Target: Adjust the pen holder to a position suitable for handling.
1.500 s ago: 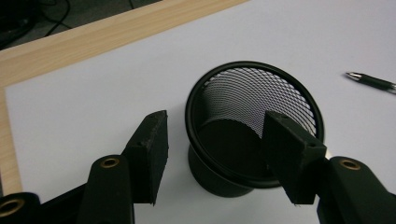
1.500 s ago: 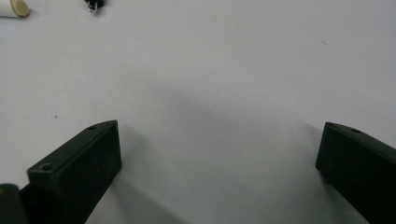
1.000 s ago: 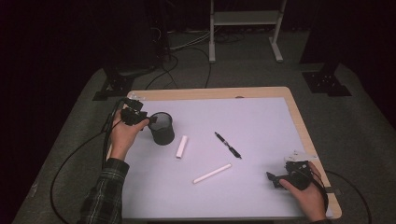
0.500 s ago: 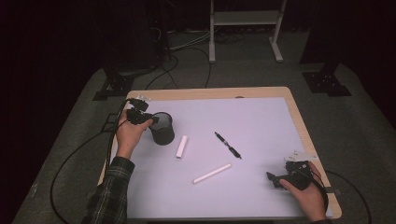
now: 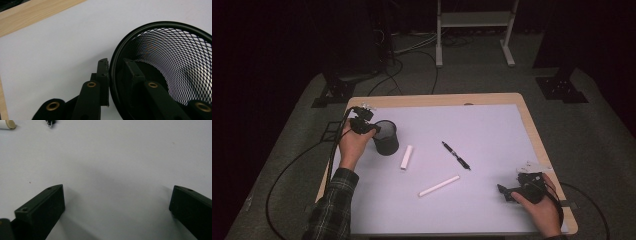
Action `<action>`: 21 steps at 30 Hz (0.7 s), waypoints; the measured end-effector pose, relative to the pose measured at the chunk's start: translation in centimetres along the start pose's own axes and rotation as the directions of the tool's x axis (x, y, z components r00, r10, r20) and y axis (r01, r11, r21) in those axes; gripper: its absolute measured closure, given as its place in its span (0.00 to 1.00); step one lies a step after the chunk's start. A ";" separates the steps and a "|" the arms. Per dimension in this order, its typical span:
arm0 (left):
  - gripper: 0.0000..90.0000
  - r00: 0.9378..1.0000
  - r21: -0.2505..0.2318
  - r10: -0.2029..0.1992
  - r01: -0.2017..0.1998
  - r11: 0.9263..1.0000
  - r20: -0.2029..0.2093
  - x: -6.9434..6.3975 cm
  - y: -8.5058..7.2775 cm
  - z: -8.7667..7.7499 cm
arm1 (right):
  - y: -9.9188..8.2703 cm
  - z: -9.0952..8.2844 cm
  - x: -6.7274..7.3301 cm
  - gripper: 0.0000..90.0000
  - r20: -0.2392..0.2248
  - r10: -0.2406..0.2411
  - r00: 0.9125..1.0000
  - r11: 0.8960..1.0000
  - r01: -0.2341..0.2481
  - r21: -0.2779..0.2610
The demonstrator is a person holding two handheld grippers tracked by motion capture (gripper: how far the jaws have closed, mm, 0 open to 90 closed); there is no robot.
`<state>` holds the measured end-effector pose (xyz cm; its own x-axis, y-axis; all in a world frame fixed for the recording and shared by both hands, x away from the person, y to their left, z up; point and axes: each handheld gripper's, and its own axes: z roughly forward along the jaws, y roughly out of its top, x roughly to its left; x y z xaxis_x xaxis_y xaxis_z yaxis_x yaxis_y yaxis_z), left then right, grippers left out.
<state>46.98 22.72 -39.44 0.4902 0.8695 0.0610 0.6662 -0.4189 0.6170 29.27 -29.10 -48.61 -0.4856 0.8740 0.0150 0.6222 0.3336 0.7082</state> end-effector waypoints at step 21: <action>0.92 0.997 -0.022 -0.030 0.031 0.999 0.065 0.1 0.2 -0.6 | 0.0 0.0 0.0 0.00 0.000 0.000 1.000 1.000 0.000 0.000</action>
<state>46.80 22.87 -38.90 0.5058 0.8626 -0.0085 0.6686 -0.3858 0.6357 29.28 -29.10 -48.61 -0.4857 0.8740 0.0155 0.6226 0.3335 0.7080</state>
